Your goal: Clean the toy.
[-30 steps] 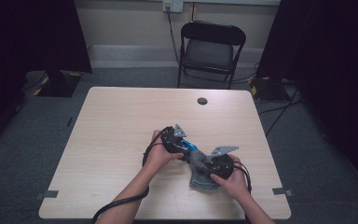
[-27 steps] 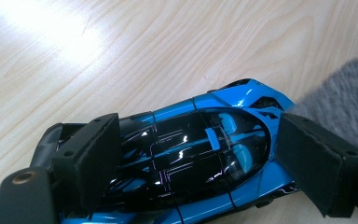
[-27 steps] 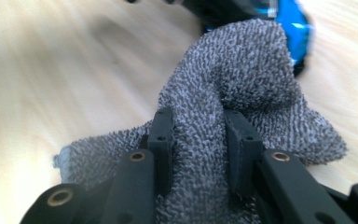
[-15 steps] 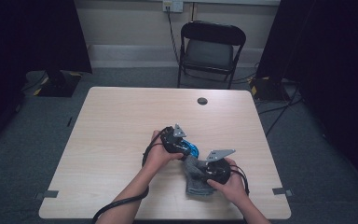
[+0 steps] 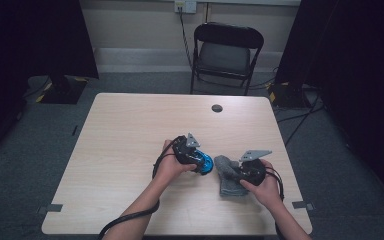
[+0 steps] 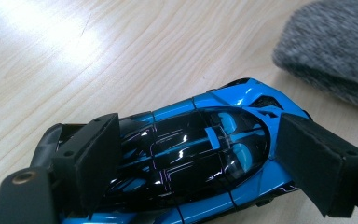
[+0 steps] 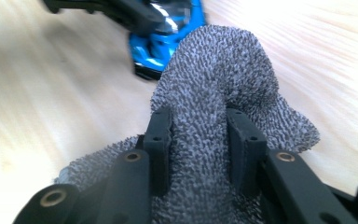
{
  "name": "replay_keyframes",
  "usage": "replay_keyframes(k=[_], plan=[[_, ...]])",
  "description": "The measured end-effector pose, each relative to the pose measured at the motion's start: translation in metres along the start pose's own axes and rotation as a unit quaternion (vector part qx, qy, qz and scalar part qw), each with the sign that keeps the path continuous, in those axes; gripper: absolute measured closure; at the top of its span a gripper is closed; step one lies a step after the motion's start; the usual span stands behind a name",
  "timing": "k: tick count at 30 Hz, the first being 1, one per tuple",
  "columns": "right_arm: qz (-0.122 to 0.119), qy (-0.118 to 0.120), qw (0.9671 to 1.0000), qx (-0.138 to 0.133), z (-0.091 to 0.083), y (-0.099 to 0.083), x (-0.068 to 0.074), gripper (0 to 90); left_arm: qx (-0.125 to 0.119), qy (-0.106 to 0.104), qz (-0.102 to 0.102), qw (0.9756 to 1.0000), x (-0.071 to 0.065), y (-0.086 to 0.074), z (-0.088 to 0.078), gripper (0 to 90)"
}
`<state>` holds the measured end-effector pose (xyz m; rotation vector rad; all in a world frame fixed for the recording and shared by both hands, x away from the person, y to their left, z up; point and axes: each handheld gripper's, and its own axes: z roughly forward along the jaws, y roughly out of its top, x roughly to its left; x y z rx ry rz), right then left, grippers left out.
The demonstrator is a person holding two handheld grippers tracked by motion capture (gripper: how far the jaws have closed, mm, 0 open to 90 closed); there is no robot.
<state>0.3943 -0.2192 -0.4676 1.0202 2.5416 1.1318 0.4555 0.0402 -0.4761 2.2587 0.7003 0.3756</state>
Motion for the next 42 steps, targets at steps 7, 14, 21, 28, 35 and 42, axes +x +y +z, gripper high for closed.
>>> replay_keyframes(k=[7,14,21,28,35,42], plan=[[0.026,-0.031,0.9992,0.01,0.001,-0.007,-0.012,43.9,-0.001,0.0,0.001,1.0,0.0,0.0,0.0,14.3],[0.03,-0.049,0.9984,-0.005,-0.013,-0.01,-0.004,32.3,0.001,0.0,0.001,1.0,-0.001,0.0,0.0,14.3],[0.029,-0.041,0.9986,0.015,-0.019,-0.027,-0.001,27.1,0.0,0.0,0.002,1.0,-0.001,0.0,0.0,14.2],[0.035,-0.042,0.9982,0.027,-0.023,-0.035,-0.02,25.6,0.002,-0.002,0.004,1.0,-0.001,0.0,0.0,14.3],[0.04,-0.09,0.9944,0.04,-0.037,-0.038,-0.037,25.9,0.004,-0.003,0.002,1.0,-0.001,0.001,0.0,14.3],[0.07,-0.109,0.9911,0.028,-0.048,-0.041,-0.042,30.4,0.003,-0.002,0.002,1.0,-0.001,0.001,0.0,14.3]])
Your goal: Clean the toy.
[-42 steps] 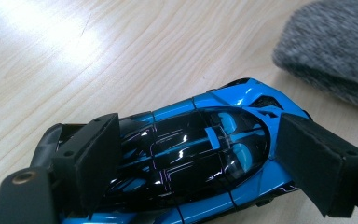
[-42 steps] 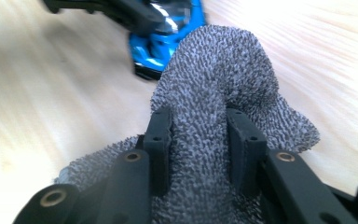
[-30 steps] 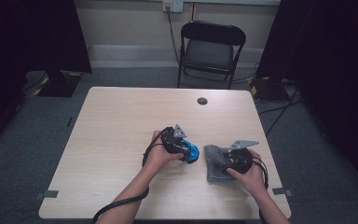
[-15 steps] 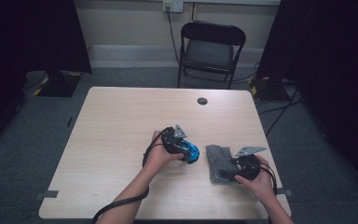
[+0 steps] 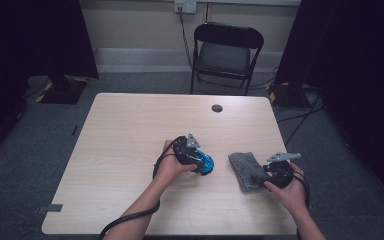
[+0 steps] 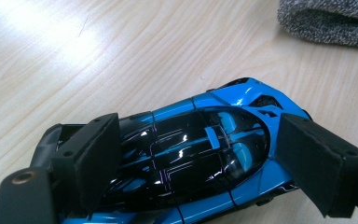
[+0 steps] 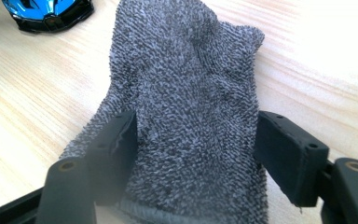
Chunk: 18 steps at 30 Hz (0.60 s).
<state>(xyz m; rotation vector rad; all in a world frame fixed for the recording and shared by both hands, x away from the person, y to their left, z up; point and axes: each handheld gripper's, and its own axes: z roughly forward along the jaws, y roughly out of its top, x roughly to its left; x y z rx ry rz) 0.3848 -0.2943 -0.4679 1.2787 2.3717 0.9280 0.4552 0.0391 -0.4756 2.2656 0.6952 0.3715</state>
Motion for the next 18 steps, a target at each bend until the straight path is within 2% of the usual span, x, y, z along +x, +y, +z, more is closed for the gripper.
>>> replay_keyframes(k=[4,9,16,17,18], plan=[[0.015,0.005,0.9999,-0.003,0.005,-0.001,0.0,35.2,0.001,0.0,-0.001,1.0,0.0,0.001,0.0,14.2],[0.015,0.004,0.9999,-0.006,0.015,0.002,0.003,39.4,0.001,-0.001,0.002,1.0,0.001,0.0,0.0,14.3],[0.022,-0.006,0.9997,-0.007,0.034,0.012,0.005,37.9,0.001,-0.002,0.003,1.0,0.001,0.0,0.0,14.3],[0.023,-0.006,0.9997,-0.011,0.037,0.015,0.006,42.6,0.0,-0.002,0.004,1.0,0.001,0.0,0.0,14.2],[0.017,-0.003,0.9997,-0.014,0.039,0.016,0.006,51.3,-0.002,-0.002,0.003,1.0,0.0,-0.001,0.0,14.2]])
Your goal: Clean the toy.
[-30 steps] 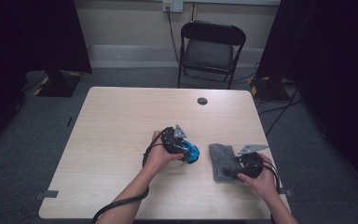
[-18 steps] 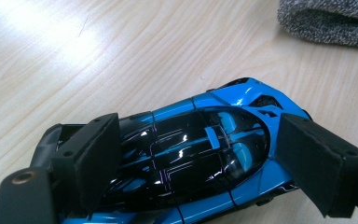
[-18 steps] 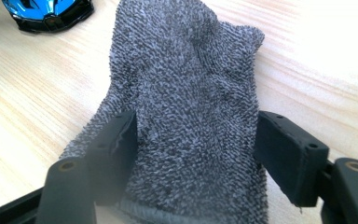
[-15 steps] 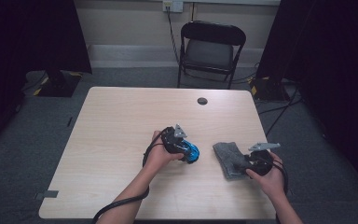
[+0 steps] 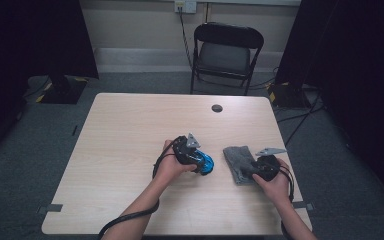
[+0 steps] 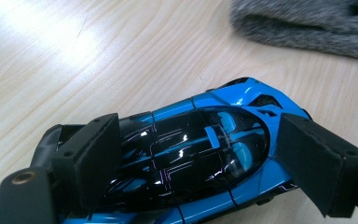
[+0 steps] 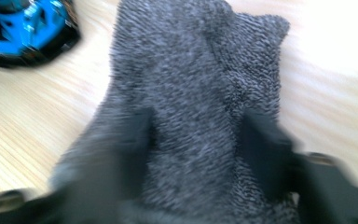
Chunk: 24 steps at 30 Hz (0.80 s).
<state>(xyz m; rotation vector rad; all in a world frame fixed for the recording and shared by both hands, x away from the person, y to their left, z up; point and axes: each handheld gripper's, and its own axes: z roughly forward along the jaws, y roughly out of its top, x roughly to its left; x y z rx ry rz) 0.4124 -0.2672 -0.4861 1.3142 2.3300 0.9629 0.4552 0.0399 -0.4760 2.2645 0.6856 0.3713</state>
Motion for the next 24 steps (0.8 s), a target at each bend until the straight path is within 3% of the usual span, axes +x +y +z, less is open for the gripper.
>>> replay_keyframes(k=[1,5,13,17,21,24], plan=[[-0.001,0.01,0.9999,-0.004,0.002,0.003,0.0,59.6,-0.003,-0.001,-0.001,1.0,0.0,0.0,0.0,14.2],[0.004,0.033,0.9994,-0.008,0.012,0.017,0.0,72.5,-0.005,-0.005,-0.001,1.0,0.001,-0.001,0.0,14.2],[-0.04,0.064,0.9971,-0.014,0.049,0.064,0.015,74.5,-0.013,-0.014,0.001,0.9998,0.003,-0.003,-0.001,14.2],[-0.068,0.076,0.9948,-0.011,0.072,0.086,0.029,70.1,-0.012,-0.014,0.001,0.9998,0.004,-0.003,-0.001,14.0],[-0.045,0.062,0.997,-0.012,0.088,0.099,0.04,52.2,-0.015,-0.016,0.003,0.9998,0.005,-0.004,-0.001,13.8],[-0.039,0.05,0.9979,-0.011,0.094,0.102,0.045,45.6,-0.023,-0.016,0.003,0.9996,0.005,-0.006,-0.002,13.7]])
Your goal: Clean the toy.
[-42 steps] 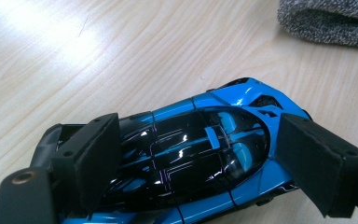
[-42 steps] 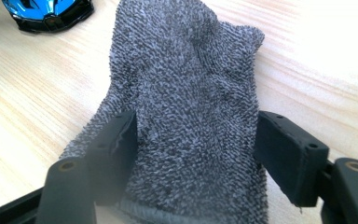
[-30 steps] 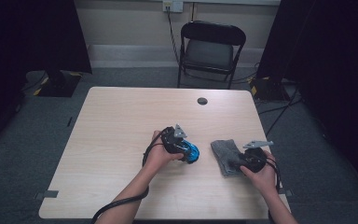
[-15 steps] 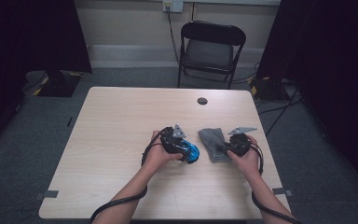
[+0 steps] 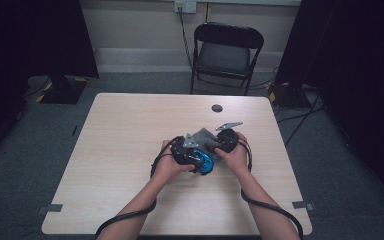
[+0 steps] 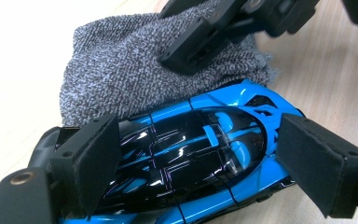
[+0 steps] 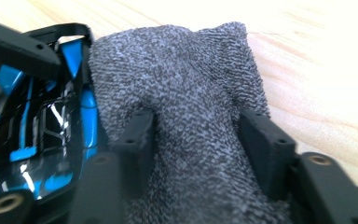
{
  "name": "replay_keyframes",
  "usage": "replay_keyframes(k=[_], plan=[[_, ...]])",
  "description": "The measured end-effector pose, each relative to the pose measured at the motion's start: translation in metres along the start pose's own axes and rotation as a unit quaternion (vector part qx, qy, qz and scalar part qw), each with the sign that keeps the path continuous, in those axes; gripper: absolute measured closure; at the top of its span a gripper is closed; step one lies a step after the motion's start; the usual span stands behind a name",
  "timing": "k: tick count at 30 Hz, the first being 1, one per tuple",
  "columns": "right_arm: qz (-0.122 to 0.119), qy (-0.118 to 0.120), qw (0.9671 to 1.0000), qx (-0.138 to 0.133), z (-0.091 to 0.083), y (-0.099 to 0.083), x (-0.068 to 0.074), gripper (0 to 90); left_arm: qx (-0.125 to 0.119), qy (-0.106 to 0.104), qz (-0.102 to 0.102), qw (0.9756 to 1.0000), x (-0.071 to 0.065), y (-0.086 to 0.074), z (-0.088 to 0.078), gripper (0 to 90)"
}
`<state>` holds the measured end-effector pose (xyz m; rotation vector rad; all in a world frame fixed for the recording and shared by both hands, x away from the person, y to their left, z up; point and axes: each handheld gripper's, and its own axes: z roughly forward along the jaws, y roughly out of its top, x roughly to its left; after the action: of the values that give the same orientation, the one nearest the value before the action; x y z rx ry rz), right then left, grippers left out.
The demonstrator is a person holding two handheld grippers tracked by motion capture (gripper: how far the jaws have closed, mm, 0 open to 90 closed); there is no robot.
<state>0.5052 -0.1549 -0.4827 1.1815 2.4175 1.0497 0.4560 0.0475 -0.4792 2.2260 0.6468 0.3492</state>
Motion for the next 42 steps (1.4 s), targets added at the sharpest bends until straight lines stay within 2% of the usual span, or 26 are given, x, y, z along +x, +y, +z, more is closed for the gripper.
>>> replay_keyframes(k=[2,6,8,12,18,19,21,26,27,30,31,33,35,37,40,42], plan=[[0.015,-0.008,0.9998,-0.004,0.002,-0.001,0.001,43.0,-0.003,0.001,-0.001,1.0,0.0,-0.001,0.0,13.7],[0.013,-0.012,0.9998,-0.006,0.004,-0.005,0.003,43.2,-0.001,0.001,-0.003,1.0,0.0,0.0,0.0,13.0],[0.005,-0.018,0.9998,-0.006,0.006,-0.006,0.004,45.7,0.007,0.005,0.001,1.0,0.0,0.002,0.0,13.4],[-0.014,-0.028,0.9994,-0.01,0.006,-0.009,0.007,49.7,0.006,0.002,-0.005,1.0,0.004,0.002,-0.002,17.6],[-0.017,-0.027,0.9994,-0.012,0.005,-0.01,0.009,58.0,-0.007,0.017,-0.023,0.9996,0.01,0.001,-0.012,18.0],[-0.016,-0.026,0.9995,-0.012,0.005,-0.01,0.009,60.9,-0.011,0.016,-0.027,0.9995,0.01,0.0,-0.014,17.7],[-0.011,-0.022,0.9996,-0.01,0.005,-0.009,0.009,66.8,0.003,0.016,-0.029,0.9994,0.011,-0.001,-0.014,17.0],[0.0,-0.028,0.9996,-0.003,0.005,-0.006,0.011,72.4,0.008,0.028,-0.033,0.9991,0.015,-0.004,-0.016,17.0],[-0.001,-0.03,0.9995,-0.003,0.005,-0.006,0.012,73.6,0.012,0.024,-0.039,0.9989,0.015,-0.005,-0.015,16.3],[0.013,-0.031,0.9993,-0.014,0.006,-0.005,0.012,75.3,0.018,0.02,-0.045,0.9986,0.015,-0.009,-0.015,14.2],[0.018,-0.033,0.9991,-0.021,0.006,-0.004,0.011,75.5,0.014,0.015,-0.051,0.9985,0.015,-0.01,-0.015,14.4],[0.031,-0.027,0.9987,-0.031,0.008,-0.003,0.01,75.6,0.009,0.014,-0.051,0.9986,0.016,-0.012,-0.016,14.7],[0.029,-0.03,0.9985,-0.035,0.01,0.001,0.009,75.5,0.008,0.014,-0.049,0.9987,0.016,-0.013,-0.016,14.8],[0.039,-0.014,0.9983,-0.042,0.013,0.005,0.008,75.5,0.011,0.013,-0.048,0.9987,0.016,-0.012,-0.016,14.5],[-0.005,-0.004,0.9998,-0.016,0.022,0.011,0.014,75.6,0.016,0.013,-0.049,0.9986,0.014,-0.009,-0.014,13.2],[-0.013,-0.004,0.9998,-0.013,0.024,0.012,0.017,76.0,0.02,0.019,-0.053,0.9982,0.013,-0.008,-0.014,13.1]])
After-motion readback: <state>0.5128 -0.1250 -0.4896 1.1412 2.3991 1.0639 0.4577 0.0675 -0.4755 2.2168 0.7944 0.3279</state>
